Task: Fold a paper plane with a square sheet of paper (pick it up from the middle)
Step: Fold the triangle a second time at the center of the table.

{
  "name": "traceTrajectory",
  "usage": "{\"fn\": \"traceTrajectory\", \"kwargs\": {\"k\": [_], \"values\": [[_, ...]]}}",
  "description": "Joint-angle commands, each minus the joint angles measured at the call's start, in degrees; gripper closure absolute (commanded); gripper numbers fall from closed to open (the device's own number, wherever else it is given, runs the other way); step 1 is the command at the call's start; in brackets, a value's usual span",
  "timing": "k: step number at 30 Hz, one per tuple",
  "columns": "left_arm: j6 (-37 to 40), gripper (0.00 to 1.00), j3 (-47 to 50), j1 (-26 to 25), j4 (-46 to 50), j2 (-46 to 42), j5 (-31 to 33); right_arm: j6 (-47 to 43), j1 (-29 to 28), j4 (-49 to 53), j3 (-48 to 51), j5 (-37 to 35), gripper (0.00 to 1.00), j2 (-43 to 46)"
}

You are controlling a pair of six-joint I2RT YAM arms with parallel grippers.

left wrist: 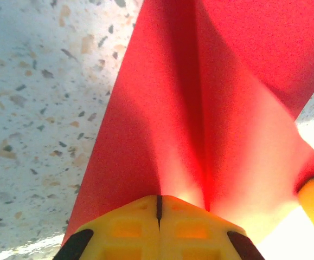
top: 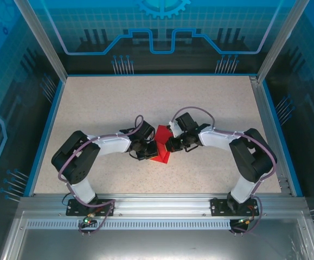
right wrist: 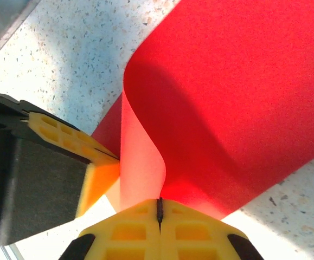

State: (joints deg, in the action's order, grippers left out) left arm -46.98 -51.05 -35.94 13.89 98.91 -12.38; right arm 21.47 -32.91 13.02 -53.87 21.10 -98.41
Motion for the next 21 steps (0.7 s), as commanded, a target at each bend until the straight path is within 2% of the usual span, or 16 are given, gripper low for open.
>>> {"fn": "traceTrajectory", "kwargs": {"k": [1, 21], "values": [[1.62, 0.95, -0.28, 0.62, 3.15, -1.35, 2.27, -2.43, 1.59, 1.47, -1.35, 2.94, 0.97, -0.88], [2.02, 0.94, -0.3, 0.68, 2.98, -1.03, 2.27, -8.72, 1.11, 9.83, -8.38, -4.61, 0.97, -6.11]]}}
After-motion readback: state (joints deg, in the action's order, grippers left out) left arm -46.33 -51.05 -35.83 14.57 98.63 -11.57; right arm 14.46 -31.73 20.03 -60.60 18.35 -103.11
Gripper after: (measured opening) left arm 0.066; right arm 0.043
